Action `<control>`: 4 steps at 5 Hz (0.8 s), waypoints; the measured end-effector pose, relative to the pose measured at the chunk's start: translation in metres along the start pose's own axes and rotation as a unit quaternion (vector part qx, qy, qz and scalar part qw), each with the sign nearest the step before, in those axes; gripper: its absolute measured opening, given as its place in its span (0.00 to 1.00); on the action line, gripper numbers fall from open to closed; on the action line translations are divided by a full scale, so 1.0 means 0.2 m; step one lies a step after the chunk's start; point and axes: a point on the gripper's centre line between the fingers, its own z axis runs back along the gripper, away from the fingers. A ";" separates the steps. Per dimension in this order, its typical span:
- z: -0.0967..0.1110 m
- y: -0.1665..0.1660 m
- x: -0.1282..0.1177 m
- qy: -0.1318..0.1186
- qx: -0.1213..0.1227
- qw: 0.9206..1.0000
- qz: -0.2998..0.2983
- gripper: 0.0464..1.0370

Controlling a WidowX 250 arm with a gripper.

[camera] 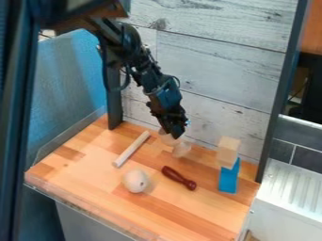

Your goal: Put the cup straight at the middle

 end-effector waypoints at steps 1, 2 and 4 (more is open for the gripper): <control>0.10 -0.01 -0.04 0.008 0.039 0.999 -0.023 0.04; 0.10 -0.02 -0.05 0.034 0.107 0.993 -0.029 0.04; 0.03 -0.07 -0.01 0.060 0.197 0.977 -0.055 0.04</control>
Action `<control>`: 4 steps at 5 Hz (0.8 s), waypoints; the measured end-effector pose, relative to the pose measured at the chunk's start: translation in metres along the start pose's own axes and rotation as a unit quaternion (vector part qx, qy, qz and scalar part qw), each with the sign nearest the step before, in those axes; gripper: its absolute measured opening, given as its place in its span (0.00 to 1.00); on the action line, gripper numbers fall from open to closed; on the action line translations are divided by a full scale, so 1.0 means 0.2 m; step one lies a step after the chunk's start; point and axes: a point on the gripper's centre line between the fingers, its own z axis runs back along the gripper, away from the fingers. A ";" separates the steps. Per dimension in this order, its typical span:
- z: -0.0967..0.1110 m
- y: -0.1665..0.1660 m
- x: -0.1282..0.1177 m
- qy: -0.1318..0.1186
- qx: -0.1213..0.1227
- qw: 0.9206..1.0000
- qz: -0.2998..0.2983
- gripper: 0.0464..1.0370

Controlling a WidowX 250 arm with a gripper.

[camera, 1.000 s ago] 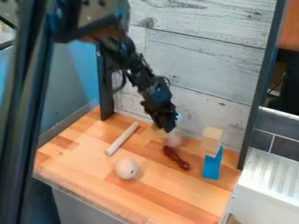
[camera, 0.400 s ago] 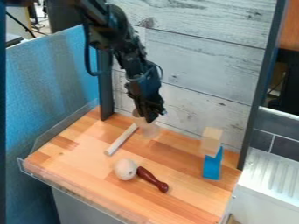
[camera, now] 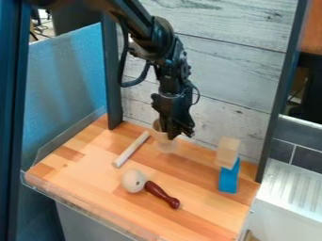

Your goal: Put the cup straight at the middle

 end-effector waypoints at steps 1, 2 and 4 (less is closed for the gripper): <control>-0.02 0.00 0.00 0.005 0.010 1.000 -0.004 0.04; -0.06 -0.02 -0.01 0.016 0.004 1.000 -0.001 0.07; -0.07 -0.01 0.01 0.018 0.001 1.000 -0.002 0.56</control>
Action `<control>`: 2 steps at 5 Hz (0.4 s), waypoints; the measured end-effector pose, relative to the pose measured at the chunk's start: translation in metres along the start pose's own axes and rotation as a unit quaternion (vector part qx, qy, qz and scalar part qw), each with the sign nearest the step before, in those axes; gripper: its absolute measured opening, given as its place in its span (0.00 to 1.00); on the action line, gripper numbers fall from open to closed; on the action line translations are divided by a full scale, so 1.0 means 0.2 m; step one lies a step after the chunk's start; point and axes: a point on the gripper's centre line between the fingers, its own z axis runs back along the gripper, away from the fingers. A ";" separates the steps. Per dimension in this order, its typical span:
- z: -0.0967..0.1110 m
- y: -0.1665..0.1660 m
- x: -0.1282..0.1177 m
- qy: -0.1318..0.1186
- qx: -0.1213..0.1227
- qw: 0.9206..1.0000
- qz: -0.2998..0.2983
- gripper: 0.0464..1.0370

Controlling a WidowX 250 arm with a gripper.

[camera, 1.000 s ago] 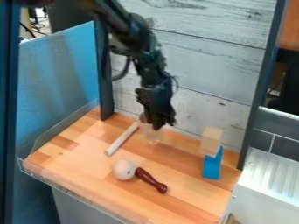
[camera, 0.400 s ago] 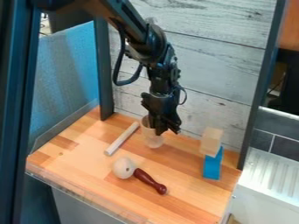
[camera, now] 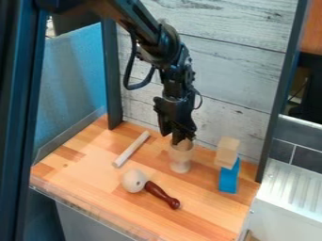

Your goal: Put the cup straight at the middle

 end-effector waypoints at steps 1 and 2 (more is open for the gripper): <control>0.00 0.00 0.01 -0.005 -0.003 1.000 -0.001 0.86; -0.01 0.01 -0.03 -0.007 -0.015 1.000 0.010 0.97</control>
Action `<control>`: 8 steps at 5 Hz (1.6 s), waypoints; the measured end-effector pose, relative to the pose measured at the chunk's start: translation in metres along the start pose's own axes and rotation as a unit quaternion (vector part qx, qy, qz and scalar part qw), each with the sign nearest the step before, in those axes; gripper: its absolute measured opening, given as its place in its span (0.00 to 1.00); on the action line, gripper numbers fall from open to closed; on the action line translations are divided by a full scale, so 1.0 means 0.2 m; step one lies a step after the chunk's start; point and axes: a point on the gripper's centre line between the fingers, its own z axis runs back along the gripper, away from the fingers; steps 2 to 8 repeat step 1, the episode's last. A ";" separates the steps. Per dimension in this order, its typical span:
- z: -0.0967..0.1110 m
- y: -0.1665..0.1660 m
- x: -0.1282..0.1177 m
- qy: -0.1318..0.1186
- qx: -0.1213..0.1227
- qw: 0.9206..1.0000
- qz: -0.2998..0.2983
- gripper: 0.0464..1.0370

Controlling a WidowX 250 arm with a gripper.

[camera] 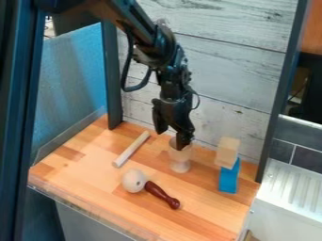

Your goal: Put the cup straight at the middle

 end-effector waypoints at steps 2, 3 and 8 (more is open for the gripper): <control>0.15 0.11 -0.04 -0.028 -0.003 0.999 0.021 0.96; 0.15 0.11 -0.04 -0.028 -0.003 0.999 0.021 0.96; 0.15 0.11 -0.04 -0.028 -0.003 0.999 0.021 0.96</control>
